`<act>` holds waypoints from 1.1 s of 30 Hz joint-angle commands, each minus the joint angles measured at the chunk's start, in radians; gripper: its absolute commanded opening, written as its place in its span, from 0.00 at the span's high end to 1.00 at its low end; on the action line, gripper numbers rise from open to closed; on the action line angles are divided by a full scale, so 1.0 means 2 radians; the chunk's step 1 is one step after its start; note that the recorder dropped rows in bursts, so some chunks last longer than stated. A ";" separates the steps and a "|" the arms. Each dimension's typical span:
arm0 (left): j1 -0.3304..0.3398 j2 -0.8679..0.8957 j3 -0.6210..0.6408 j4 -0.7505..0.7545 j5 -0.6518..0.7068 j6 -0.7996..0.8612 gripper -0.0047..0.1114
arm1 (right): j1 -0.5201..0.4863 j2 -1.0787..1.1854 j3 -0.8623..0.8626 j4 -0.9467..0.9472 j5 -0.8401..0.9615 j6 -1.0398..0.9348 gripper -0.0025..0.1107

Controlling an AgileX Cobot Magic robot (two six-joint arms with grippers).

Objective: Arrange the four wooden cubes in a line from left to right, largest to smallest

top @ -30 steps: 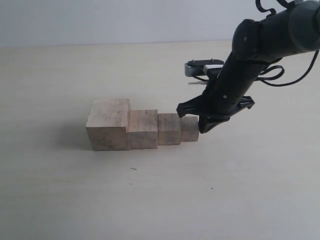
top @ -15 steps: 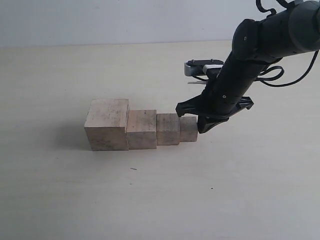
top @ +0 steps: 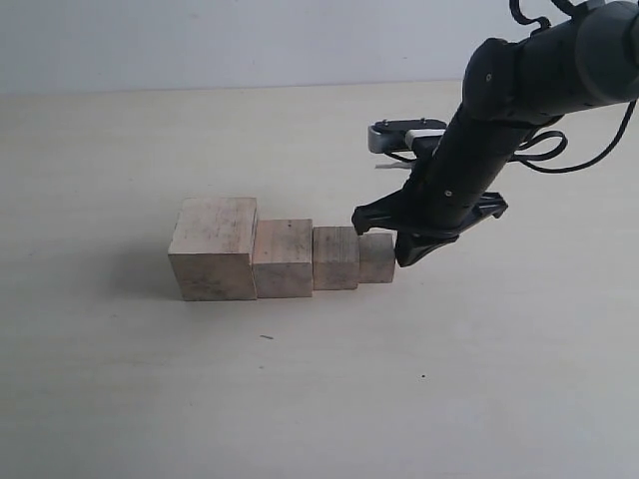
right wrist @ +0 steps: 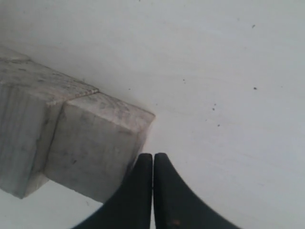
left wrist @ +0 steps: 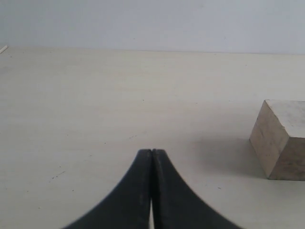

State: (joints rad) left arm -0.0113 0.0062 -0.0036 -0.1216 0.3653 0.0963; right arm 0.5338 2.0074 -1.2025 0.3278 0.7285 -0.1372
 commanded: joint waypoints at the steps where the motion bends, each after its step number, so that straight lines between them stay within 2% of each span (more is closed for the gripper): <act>1: 0.002 -0.003 0.002 0.001 -0.006 0.000 0.96 | 0.001 -0.007 -0.001 -0.055 0.000 0.050 0.96; 4: 0.002 -0.003 0.002 0.001 -0.006 0.000 0.96 | 0.001 -0.022 -0.001 -0.097 0.002 0.078 0.96; 11: 0.002 -0.003 0.002 0.001 -0.006 0.000 0.96 | 0.001 -0.114 -0.001 -0.104 0.003 0.077 0.97; 15: 0.002 -0.003 0.002 0.001 -0.006 0.000 0.96 | 0.001 -0.185 0.000 -0.051 0.005 0.040 0.98; 21: 0.002 -0.003 0.002 0.001 -0.006 0.000 0.96 | 0.001 -0.299 0.037 0.106 -0.019 -0.062 0.98; 29: 0.002 -0.003 0.002 0.001 -0.006 0.000 0.96 | 0.001 -0.396 0.126 0.090 -0.038 -0.063 0.98; 33: 0.002 -0.003 0.002 0.001 -0.006 0.000 0.96 | 0.001 -0.414 0.143 0.084 -0.026 -0.063 0.98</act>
State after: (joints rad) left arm -0.0113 0.0062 -0.0036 -0.1216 0.3653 0.0963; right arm 0.5338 1.2076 -0.9355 0.5039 0.6716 -0.2505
